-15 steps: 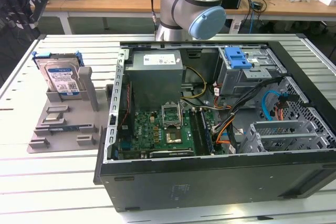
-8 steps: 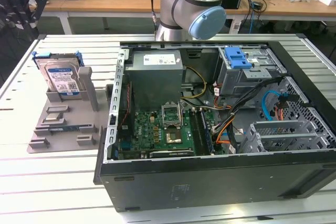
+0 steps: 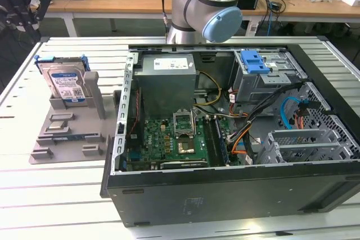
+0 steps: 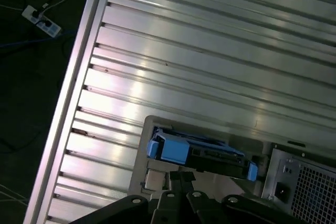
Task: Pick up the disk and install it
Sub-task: 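Pick up the disk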
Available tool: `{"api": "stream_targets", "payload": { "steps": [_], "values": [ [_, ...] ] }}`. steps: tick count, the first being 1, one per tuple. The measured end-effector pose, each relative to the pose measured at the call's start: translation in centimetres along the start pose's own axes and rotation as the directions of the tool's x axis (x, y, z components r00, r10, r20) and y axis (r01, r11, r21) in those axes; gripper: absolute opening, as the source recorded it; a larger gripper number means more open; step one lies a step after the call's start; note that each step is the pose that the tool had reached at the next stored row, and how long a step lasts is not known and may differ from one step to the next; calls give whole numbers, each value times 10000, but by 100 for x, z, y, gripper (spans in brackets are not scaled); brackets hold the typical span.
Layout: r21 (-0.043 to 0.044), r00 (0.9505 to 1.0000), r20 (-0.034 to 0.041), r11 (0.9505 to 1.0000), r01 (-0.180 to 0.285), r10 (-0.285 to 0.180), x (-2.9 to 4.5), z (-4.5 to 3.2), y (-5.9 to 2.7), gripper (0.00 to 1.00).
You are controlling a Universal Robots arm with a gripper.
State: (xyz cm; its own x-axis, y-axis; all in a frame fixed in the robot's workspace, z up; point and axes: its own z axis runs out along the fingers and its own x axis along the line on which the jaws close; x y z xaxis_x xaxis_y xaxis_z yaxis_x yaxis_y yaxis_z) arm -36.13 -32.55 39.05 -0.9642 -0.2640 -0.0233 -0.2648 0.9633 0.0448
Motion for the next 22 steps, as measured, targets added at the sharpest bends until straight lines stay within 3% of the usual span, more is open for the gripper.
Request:
{"api": "stream_targets", "payload": {
  "steps": [7, 10, 17, 20, 22],
  "values": [
    [-19, 9970, -35, 9970, 773, -773, 0, 0, 0, 11],
    [-34, 9916, -56, 9916, 1295, -1295, 0, 0, 0, 11],
    [-66, 9727, -97, 9728, 2316, -2317, 0, 0, 0, 11],
    [-82, 9604, -116, 9605, 2782, -2783, 0, 0, 0, 11],
    [-89, 9551, -123, 9551, 2961, -2962, 0, 0, 0, 11]
  ]
}}
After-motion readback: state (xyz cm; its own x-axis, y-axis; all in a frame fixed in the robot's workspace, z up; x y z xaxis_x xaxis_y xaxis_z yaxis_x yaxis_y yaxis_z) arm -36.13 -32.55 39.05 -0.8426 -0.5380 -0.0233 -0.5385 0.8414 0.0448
